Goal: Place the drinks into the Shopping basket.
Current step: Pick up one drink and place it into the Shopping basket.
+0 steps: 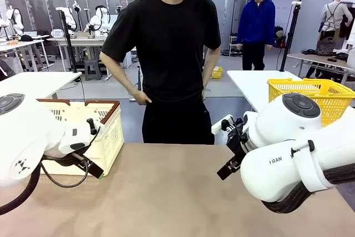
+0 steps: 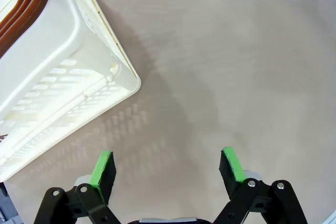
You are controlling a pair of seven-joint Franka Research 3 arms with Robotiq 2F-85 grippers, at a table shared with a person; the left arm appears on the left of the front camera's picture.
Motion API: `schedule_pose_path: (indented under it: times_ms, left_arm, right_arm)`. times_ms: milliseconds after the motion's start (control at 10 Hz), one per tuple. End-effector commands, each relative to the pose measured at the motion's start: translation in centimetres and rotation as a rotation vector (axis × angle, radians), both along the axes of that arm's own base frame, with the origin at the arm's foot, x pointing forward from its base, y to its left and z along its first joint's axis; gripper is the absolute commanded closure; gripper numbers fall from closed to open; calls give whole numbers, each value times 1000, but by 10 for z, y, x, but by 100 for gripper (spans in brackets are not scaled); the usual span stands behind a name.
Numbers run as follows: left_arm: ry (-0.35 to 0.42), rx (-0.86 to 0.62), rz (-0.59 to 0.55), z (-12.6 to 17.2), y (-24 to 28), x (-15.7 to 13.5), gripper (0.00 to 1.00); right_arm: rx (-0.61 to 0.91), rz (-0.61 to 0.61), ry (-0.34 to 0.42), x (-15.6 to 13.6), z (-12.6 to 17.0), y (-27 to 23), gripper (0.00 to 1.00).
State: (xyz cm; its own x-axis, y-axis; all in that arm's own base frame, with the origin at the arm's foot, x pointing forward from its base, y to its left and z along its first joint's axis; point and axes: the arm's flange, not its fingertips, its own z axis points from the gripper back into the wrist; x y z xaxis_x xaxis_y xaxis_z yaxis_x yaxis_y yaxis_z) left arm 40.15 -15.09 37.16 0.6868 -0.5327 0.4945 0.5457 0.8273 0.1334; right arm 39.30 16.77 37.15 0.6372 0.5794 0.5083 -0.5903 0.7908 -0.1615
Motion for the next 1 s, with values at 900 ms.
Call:
schedule_pose_path:
  times_ms: [900]
  left_arm:
    - [0,0,1,0,0,0,0]
  right_arm:
    - [2,-2,1,0,0,0,0]
